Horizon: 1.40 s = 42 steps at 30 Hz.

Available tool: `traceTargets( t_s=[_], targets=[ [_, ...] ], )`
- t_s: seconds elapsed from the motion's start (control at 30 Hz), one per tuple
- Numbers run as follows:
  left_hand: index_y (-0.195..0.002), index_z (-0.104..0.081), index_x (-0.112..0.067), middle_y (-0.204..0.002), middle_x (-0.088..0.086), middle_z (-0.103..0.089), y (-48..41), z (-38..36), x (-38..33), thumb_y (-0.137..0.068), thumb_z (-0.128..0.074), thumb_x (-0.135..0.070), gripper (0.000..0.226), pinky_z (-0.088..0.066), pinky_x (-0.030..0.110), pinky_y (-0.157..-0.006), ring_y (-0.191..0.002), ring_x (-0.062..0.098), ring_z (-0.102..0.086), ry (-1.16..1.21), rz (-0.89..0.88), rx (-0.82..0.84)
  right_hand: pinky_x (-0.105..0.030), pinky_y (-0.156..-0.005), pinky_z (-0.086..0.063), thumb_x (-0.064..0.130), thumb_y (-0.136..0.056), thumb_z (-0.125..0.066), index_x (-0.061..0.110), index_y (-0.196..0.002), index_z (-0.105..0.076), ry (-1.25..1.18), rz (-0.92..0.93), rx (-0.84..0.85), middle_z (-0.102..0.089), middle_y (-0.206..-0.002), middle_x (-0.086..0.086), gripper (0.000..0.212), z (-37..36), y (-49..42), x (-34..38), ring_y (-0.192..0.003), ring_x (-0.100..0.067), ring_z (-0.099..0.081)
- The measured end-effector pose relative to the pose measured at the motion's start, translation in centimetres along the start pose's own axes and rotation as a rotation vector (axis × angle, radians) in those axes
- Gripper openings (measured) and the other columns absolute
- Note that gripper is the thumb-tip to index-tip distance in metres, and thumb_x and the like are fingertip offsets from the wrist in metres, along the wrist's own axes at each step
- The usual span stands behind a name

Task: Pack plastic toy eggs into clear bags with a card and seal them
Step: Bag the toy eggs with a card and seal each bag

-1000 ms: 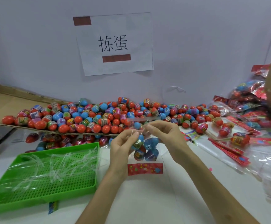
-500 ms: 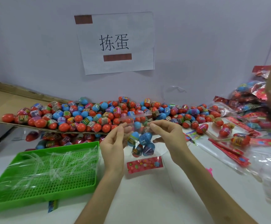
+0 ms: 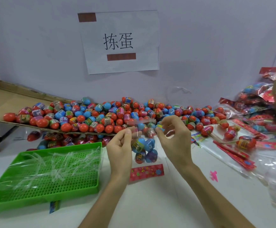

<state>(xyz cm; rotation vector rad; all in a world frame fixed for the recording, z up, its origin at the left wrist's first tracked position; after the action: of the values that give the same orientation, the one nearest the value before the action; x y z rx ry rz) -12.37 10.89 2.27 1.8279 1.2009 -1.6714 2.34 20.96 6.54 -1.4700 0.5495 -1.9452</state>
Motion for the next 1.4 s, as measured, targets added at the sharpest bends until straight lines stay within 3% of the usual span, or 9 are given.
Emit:
traceTargets(
  t_s=[0.1,0.2,0.33,0.47,0.6,0.73,1.0,1.17,1.4],
  targets=[
    [-0.105,-0.075,-0.021,-0.088,-0.005,-0.08,0.6,-0.7,-0.4,-0.106,-0.056,-0.015,0.02,-0.062,0.024,-0.077,-0.089,0.011,-0.077,-0.028,-0.056,0.059,-0.004,-0.069,-0.045,0.003,-0.086,-0.078,0.011,-0.094,-0.071,0.044,0.249,0.009,-0.063,-0.093,0.007,0.013,-0.6,0.8,1.7,-0.082,0.005,-0.058],
    [-0.107,-0.074,-0.024,-0.087,-0.007,-0.079,1.2,-1.3,-1.1,-0.105,-0.057,-0.011,0.021,-0.058,0.018,-0.074,-0.087,0.01,-0.076,-0.086,-0.154,0.142,-0.008,-0.077,-0.049,0.012,-0.091,-0.075,0.009,-0.101,-0.075,0.026,0.321,0.048,-0.068,-0.099,0.002,0.01,-1.3,1.4,2.5,-0.088,-0.001,-0.06],
    [-0.109,-0.072,-0.035,-0.088,-0.011,-0.076,1.9,-1.8,-1.3,-0.104,-0.059,-0.011,0.028,-0.057,0.022,-0.069,-0.08,0.009,-0.073,-0.145,-0.22,0.2,-0.011,-0.077,-0.049,0.01,-0.091,-0.076,0.01,-0.101,-0.076,-0.008,0.32,0.063,-0.068,-0.099,0.002,0.01,-1.2,1.3,2.4,-0.09,-0.004,-0.062],
    [-0.112,-0.071,-0.035,-0.083,-0.014,-0.072,2.0,-2.0,-1.4,-0.103,-0.057,-0.011,0.029,-0.051,0.018,-0.063,-0.07,0.005,-0.067,-0.181,-0.279,0.219,-0.009,-0.077,-0.047,0.007,-0.089,-0.078,0.011,-0.101,-0.077,-0.012,0.293,0.059,-0.068,-0.098,0.004,0.012,-1.1,1.1,2.1,-0.089,0.001,-0.06],
    [-0.117,-0.07,-0.032,-0.087,-0.017,-0.074,2.0,-1.9,-1.5,-0.103,-0.056,-0.007,0.031,-0.051,0.015,-0.064,-0.075,0.008,-0.07,-0.246,-0.32,0.243,-0.011,-0.075,-0.049,0.009,-0.089,-0.078,0.013,-0.102,-0.077,-0.029,0.281,0.094,-0.068,-0.098,0.005,0.013,-1.1,0.9,1.9,-0.088,0.001,-0.06],
    [-0.118,-0.069,-0.039,-0.09,-0.019,-0.074,1.9,-2.0,-1.6,-0.103,-0.056,-0.006,0.038,-0.05,0.015,-0.061,-0.073,0.009,-0.069,-0.309,-0.352,0.252,-0.022,-0.068,-0.055,0.01,-0.086,-0.08,0.012,-0.1,-0.078,-0.029,0.284,0.104,-0.069,-0.097,0.002,0.013,-0.8,0.6,1.8,-0.087,-0.005,-0.062],
    [-0.116,-0.072,-0.025,-0.082,-0.028,-0.07,1.9,-1.9,-1.6,-0.102,-0.058,-0.004,0.029,-0.046,0.005,-0.065,-0.072,-0.003,-0.067,-0.394,-0.406,0.251,-0.024,-0.065,-0.055,0.003,-0.083,-0.08,0.008,-0.089,-0.078,-0.041,0.279,0.151,-0.07,-0.091,-0.001,0.008,-0.6,0.4,2.2,-0.082,-0.011,-0.062],
    [-0.115,-0.072,-0.025,-0.092,-0.016,-0.076,1.6,-1.8,-1.1,-0.102,-0.057,-0.005,0.029,-0.058,0.022,-0.074,-0.088,0.006,-0.074,-0.42,-0.385,0.275,-0.022,-0.065,-0.052,-0.002,-0.086,-0.076,0.007,-0.087,-0.076,-0.051,0.249,0.217,-0.069,-0.088,0.002,0.01,-0.6,0.2,1.9,-0.081,-0.011,-0.06],
    [-0.115,-0.071,-0.03,-0.093,-0.017,-0.076,1.8,-2.0,-0.8,-0.104,-0.056,-0.015,0.024,-0.061,0.04,-0.068,-0.086,0.008,-0.075,-0.426,-0.392,0.278,-0.016,-0.069,-0.047,-0.002,-0.092,-0.066,0.01,-0.09,-0.064,-0.006,0.19,0.262,-0.059,-0.088,0.007,0.013,-1.1,0.2,1.4,-0.082,-0.011,-0.056]
  ],
)
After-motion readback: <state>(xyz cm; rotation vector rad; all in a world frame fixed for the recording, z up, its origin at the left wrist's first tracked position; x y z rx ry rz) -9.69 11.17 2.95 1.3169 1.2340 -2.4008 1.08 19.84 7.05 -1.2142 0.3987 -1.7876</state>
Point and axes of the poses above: each hand's wrist, its own y-axis away from the middle knuckle, its own z-axis out of the back of the hand, x = y × z, the point moved 6 cm from there along -y, towards the middle knuckle
